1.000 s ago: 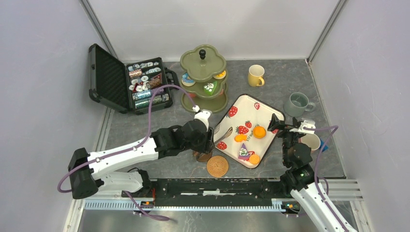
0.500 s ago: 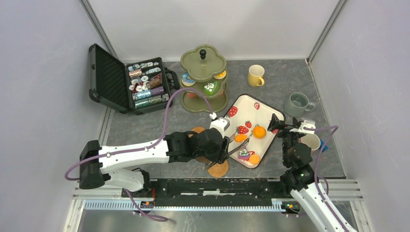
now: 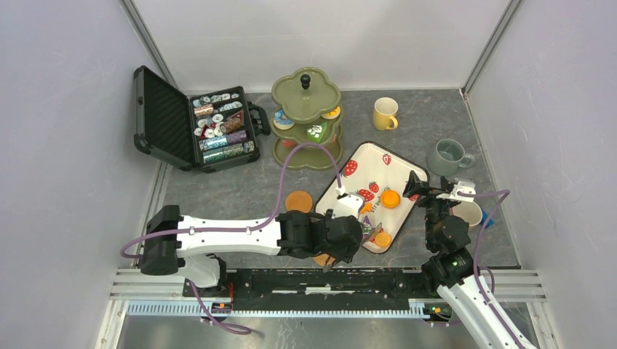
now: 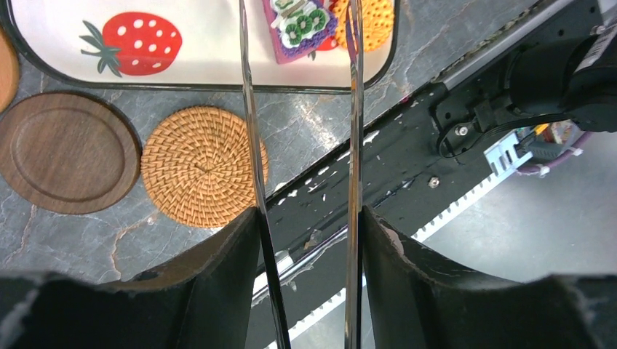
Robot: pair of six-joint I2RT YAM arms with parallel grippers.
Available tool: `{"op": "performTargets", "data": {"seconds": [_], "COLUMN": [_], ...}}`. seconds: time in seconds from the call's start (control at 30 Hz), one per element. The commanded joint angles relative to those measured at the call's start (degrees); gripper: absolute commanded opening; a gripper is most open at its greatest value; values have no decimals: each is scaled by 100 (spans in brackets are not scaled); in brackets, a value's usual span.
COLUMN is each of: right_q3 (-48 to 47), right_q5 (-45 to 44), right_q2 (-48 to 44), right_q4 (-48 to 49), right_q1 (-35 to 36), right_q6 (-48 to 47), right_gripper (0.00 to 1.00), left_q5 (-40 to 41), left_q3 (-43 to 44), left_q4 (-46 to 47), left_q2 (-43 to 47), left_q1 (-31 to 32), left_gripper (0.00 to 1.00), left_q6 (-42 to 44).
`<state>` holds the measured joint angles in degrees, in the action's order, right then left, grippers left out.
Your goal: Serve the afternoon tea
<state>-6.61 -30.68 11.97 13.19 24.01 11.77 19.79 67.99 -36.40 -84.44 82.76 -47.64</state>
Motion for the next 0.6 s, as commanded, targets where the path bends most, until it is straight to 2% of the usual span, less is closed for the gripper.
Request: {"op": "performTargets", "data": {"seconds": [0.0,0.57], "right_q3": [-33,-32], "right_q5": [-71,-39], "right_q2": [-92,-34], "right_q4": [105,122], "right_q1": [27,34], "right_q6": [22,39], "right_gripper": [98,98], "left_q5": [302,-39], "left_q3": [266,469], "left_q4": [-156,-120], "left_q2": [-132,-503], "left_q1": [73,95], "left_gripper": [59,60], "left_q6": [-403,-359]}}
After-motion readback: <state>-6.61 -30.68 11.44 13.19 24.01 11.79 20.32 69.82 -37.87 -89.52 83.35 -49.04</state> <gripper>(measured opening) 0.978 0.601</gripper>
